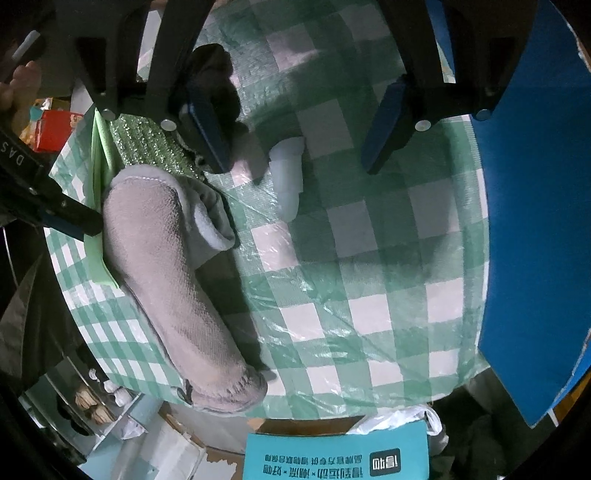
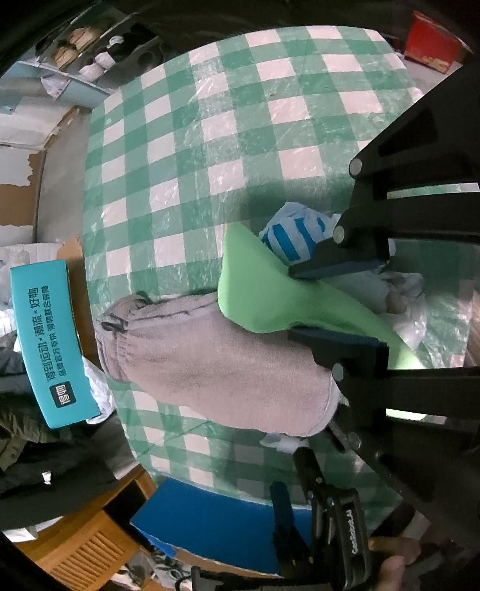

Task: Organize soft objects
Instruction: 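Close the right tool on the light green foam strip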

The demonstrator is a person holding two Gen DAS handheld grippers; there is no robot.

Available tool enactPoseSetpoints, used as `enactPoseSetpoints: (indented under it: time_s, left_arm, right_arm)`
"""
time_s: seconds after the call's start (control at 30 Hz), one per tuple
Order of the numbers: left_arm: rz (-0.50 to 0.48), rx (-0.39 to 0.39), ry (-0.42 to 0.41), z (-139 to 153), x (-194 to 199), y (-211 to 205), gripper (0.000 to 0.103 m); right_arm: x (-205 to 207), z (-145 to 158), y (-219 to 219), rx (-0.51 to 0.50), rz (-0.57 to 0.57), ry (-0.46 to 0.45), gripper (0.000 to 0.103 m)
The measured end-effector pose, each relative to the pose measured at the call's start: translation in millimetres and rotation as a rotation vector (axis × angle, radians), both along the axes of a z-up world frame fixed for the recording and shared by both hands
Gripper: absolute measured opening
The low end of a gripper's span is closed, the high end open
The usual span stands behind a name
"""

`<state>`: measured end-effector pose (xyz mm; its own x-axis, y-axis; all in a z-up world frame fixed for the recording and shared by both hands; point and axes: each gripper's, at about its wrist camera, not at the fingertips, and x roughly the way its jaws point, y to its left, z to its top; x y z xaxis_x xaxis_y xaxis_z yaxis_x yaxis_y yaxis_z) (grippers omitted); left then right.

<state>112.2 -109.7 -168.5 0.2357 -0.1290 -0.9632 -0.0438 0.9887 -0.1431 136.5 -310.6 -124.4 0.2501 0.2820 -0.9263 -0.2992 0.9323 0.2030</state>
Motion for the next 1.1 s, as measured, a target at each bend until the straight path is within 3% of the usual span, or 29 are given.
enactPoseSetpoints:
  time_s: [0.33, 0.53, 0.77, 1.1]
  left_arm:
    - [-0.015, -0.035, 0.025, -11, 6, -3, 0.046]
    - [-0.024, -0.052, 0.039, -17, 7, -4, 0.018]
    - [-0.068, -0.023, -0.002, -11, 4, -7, 0.012]
    - [-0.081, -0.014, -0.042, 8, -2, -8, 0.012]
  right_arm:
    - [3, 1, -3, 0.014, 0.002, -0.008, 0.013]
    - [4, 7, -7, 0.027, 0.003, -0.024, 0.006]
    - [2, 17, -7, 0.046, 0.019, -0.046, 0.005]
    - [-1, 34, -5, 0.070, 0.031, -0.075, 0.004]
